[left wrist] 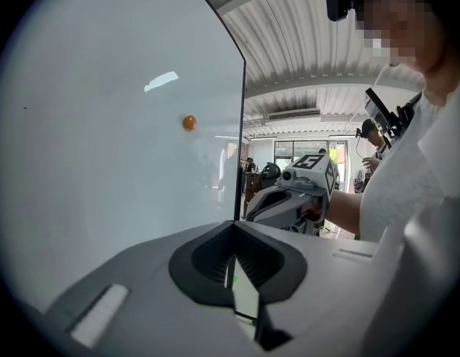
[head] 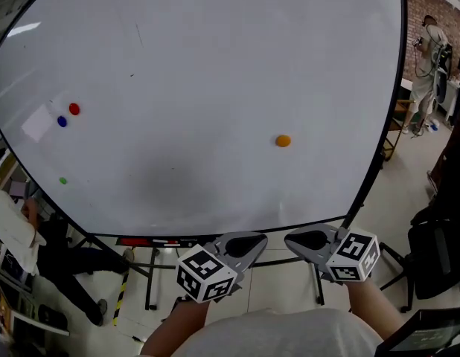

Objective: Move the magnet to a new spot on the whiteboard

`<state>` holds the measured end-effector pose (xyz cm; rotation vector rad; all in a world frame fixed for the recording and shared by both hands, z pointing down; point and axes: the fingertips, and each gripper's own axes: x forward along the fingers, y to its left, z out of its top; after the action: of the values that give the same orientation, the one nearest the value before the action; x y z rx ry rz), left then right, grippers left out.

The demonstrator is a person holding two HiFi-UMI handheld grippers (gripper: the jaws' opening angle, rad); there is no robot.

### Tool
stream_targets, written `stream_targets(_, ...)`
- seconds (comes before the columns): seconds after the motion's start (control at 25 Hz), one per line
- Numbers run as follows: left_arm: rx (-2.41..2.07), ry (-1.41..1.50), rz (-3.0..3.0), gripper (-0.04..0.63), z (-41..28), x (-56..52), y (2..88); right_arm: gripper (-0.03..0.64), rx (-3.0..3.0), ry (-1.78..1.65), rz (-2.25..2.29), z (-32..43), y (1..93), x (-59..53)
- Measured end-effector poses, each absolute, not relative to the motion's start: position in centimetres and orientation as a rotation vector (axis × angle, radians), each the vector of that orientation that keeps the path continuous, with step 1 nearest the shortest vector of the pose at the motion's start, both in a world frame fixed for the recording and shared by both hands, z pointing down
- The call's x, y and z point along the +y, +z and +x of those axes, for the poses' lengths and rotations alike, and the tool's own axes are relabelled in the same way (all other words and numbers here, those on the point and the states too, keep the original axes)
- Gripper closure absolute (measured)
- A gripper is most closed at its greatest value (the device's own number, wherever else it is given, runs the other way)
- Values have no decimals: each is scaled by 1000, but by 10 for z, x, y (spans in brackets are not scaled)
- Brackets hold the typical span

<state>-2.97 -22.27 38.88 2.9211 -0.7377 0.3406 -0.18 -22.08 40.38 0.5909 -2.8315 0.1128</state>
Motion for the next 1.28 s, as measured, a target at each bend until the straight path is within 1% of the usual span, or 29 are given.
stream_targets(0.4, -768, 347, 2904, 612, -26, -223, 391, 612, -2827, -92, 544, -1, 394, -217)
stream_targets(0.6, -774, 347, 2905, 612, -28, -222, 390, 611, -2712, -354, 607, -4, 383, -225)
stream_targets(0.8, -778, 358, 2905, 612, -33, -222, 393, 607, -2573, -659, 729, -3, 348, -245)
stream_targets(1.04, -775, 358, 2902, 612, -37, -221, 395, 546, -2416, -918, 861, -7, 298, -273)
stream_targets(1.28, -770, 364, 2896, 612, -40, -224, 400, 452, -2245, -1072, 979, -5, 266, -306)
